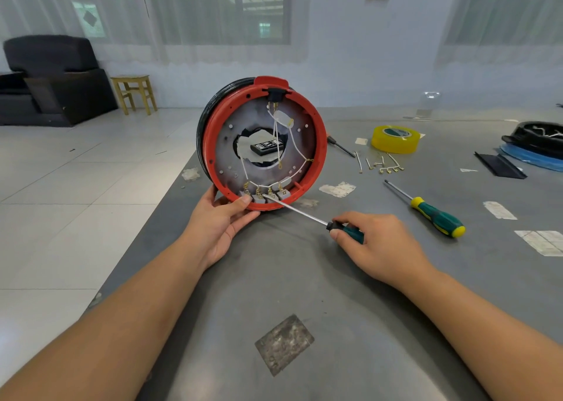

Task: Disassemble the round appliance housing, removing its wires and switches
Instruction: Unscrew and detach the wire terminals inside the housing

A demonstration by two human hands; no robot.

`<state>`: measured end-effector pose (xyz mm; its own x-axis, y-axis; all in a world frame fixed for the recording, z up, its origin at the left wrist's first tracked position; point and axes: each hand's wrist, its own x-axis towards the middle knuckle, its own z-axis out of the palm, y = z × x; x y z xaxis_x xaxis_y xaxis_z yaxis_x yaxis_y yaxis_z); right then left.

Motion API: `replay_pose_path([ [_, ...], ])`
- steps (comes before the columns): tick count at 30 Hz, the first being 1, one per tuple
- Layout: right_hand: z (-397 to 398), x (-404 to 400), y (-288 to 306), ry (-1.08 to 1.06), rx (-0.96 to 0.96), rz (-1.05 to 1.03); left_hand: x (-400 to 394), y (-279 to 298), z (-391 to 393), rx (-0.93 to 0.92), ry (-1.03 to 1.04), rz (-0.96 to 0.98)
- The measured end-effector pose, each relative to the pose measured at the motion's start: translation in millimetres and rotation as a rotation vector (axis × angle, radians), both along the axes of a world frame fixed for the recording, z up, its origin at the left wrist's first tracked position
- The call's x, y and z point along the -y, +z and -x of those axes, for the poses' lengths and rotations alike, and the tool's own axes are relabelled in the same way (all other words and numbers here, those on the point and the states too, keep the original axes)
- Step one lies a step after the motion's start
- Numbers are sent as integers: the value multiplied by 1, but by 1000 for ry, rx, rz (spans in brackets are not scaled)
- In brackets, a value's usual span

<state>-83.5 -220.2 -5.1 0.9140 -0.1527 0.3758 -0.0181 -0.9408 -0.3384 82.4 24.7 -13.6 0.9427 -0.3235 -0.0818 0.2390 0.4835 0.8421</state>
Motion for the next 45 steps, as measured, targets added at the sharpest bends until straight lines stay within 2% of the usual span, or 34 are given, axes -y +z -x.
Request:
replay_pose_path([
  [4,-1,-1,5,9,-53,-108,0,0,0,-9,-15,-13],
  [13,-22,5,23,35,-172,-183,1,1,1,6,59,-12],
  [20,-22,-3,8,71,-125,-198,3,5,4,103,105,-52],
  [32,-17,-12,7,82,-84,-154,4,3,1,115,122,-52],
  [40,-19,-28,7,86,-5,-181,14,2,3,57,159,21],
  [45,-21,-32,3,69,-24,-210,17,3,5,0,196,61],
])
